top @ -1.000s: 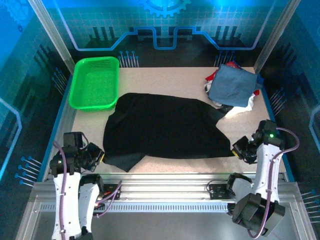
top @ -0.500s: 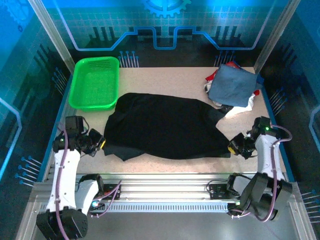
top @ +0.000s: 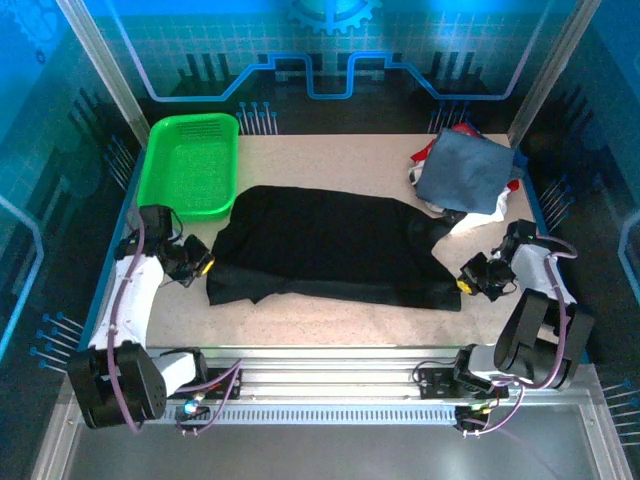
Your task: Fold and stack the t-shirts
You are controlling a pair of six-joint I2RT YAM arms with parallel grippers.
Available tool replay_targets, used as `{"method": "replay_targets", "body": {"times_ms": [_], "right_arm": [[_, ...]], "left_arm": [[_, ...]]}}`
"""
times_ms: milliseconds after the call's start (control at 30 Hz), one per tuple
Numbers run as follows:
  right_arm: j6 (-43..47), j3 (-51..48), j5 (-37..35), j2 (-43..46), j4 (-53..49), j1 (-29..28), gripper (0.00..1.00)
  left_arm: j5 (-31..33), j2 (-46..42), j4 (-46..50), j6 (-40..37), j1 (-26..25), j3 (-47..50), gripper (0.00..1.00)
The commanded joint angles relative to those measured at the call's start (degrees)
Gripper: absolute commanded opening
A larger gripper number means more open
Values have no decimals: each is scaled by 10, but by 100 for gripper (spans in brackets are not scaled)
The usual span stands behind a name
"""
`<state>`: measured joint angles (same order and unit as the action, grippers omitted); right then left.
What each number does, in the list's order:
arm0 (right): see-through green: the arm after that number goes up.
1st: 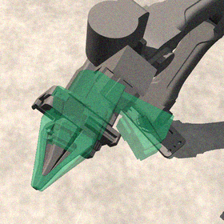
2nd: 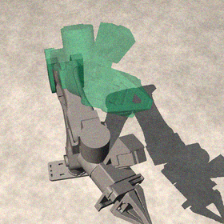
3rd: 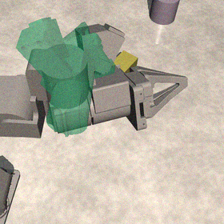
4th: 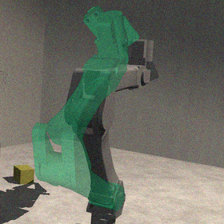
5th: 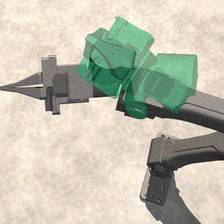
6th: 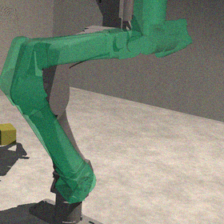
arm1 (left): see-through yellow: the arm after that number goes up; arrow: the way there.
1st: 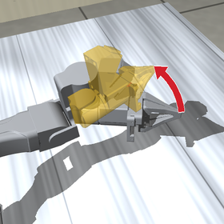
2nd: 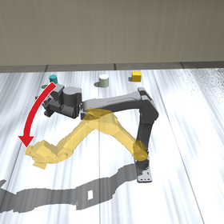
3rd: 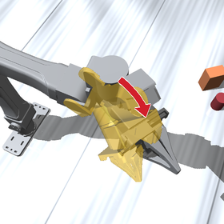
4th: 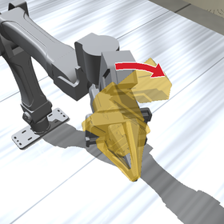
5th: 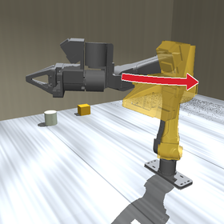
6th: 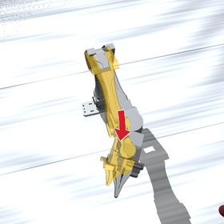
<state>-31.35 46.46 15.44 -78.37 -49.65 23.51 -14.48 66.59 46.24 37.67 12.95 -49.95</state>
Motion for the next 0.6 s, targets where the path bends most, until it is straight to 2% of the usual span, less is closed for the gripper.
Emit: {"method": "replay_targets", "body": {"times_ms": [0, 400, 567], "right_arm": [[16, 22, -9, -24, 23, -7, 0], [17, 38, -5, -100, 65, -7, 2], [17, 75, -7, -142, 70, -7, 4]], "left_arm": [[-1, 27, -19, -41, -2, -33, 0], [12, 116, -71, -60, -10, -37, 0], [10, 171, -95, -56, -24, -71, 0]]}}
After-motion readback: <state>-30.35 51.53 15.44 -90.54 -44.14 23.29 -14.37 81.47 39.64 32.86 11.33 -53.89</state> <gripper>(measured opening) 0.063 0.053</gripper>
